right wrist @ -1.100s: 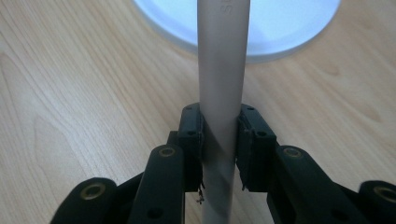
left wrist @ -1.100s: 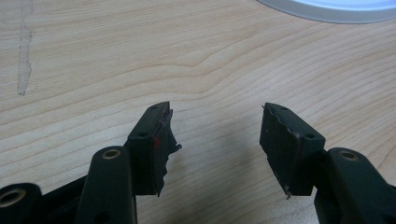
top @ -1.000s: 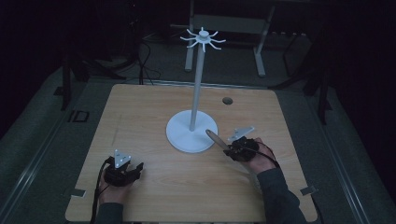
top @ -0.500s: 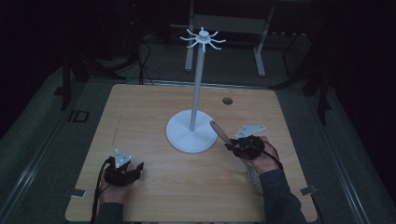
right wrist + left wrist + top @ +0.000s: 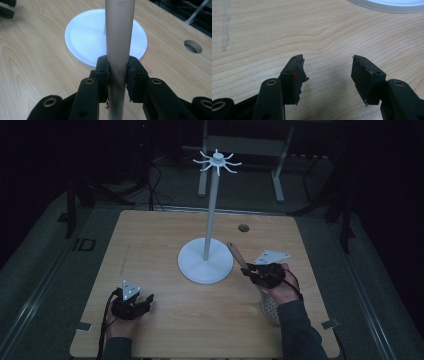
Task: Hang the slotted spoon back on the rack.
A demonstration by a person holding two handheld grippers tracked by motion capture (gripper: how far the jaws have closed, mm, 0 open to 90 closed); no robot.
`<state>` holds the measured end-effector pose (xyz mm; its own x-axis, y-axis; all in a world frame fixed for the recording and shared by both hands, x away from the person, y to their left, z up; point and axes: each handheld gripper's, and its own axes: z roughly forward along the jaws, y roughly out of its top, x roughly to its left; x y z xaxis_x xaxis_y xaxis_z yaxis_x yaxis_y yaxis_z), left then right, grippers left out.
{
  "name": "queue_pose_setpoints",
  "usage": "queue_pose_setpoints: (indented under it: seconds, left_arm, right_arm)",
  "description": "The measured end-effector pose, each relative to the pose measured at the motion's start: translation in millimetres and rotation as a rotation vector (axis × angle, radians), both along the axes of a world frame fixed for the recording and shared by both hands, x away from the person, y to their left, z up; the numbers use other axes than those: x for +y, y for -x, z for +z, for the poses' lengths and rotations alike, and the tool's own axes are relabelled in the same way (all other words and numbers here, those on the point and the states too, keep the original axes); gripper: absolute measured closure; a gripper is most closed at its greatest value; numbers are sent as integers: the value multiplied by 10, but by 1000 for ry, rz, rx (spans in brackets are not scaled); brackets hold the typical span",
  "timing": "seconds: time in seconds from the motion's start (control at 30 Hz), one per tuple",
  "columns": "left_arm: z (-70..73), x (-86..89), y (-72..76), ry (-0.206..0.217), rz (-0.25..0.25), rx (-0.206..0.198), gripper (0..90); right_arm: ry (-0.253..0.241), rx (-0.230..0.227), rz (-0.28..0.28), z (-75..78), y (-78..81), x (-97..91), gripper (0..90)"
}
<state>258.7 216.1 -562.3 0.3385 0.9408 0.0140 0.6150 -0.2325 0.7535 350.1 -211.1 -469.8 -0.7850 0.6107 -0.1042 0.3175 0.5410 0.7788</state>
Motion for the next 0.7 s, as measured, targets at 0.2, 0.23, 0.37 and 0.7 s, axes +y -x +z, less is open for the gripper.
queue_pose_setpoints:
  seconds: [0.2, 0.23, 0.37, 0.7]
  left_arm:
    - [0, -1, 0, 1, 1, 0, 437]
    - [0, 1, 0, 0, 0, 0, 437]
    - [0, 0, -1, -1, 0, 0, 437]
    - [1, 1, -1, 1, 1, -3, 437]
  right_arm:
    - [-38, -20, -7, 55, -1, -2, 735]
    - [-44, -23, -7, 64, -2, 1, 735]
    - [-60, -39, -4, 104, -3, 22, 735]
    - [-104, -71, -5, 232, -19, 60, 735]
